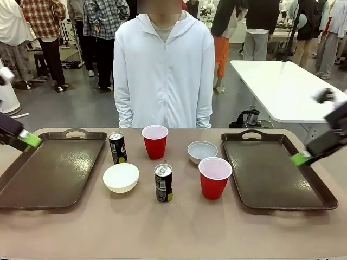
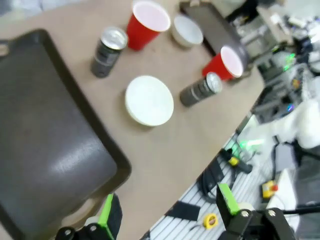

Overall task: Prepare tableware on both trays.
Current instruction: Pick up a Picnic Bowl from the table and place it on a Handle tray.

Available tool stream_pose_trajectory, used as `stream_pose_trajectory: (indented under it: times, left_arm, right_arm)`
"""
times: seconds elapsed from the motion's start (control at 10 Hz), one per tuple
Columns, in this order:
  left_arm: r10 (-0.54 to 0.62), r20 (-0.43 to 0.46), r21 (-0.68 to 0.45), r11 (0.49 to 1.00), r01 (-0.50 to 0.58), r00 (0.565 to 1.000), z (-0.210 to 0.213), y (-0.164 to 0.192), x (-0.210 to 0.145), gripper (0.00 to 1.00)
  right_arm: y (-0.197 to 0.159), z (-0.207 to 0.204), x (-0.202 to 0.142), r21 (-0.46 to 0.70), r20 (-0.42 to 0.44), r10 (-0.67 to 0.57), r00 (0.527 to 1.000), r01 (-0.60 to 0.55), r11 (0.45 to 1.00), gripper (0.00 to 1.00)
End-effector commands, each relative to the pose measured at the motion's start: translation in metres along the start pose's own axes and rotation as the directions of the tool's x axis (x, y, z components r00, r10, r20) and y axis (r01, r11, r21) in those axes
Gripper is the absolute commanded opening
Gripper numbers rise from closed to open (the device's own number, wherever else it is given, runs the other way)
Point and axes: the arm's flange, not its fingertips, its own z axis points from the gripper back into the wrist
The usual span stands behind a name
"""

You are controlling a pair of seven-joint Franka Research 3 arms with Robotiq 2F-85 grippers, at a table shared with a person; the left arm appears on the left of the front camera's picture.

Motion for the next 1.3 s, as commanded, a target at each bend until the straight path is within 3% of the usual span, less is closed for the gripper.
stream_pose_trajectory:
  times: [0.0,0.2,0.5,0.8,1.2]
  left_arm:
    - [0.094,0.097,-0.041,0.995,-0.091,0.991,0.031,0.030,-0.015,1.00]
    - [0.199,0.153,-0.072,0.979,-0.190,0.968,0.063,0.067,-0.035,1.00]
    - [0.262,0.190,-0.090,0.964,-0.249,0.946,0.083,0.085,-0.054,1.00]
    - [0.313,0.222,-0.133,0.948,-0.290,0.923,0.093,0.097,-0.072,1.00]
    - [0.321,0.202,-0.130,0.945,-0.299,0.925,0.073,0.077,-0.063,1.00]
  right_arm:
    - [-0.025,-0.021,-0.087,0.149,0.103,-0.036,0.994,0.021,0.989,1.00]
    - [-0.044,-0.003,-0.118,0.204,0.198,-0.085,0.977,0.044,0.978,1.00]
    - [-0.041,0.018,-0.146,0.209,0.275,-0.090,0.957,0.032,0.977,1.00]
    - [-0.037,0.025,-0.154,0.192,0.290,-0.094,0.952,0.039,0.981,1.00]
    - [-0.036,0.022,-0.150,0.183,0.272,-0.086,0.958,0.036,0.982,1.00]
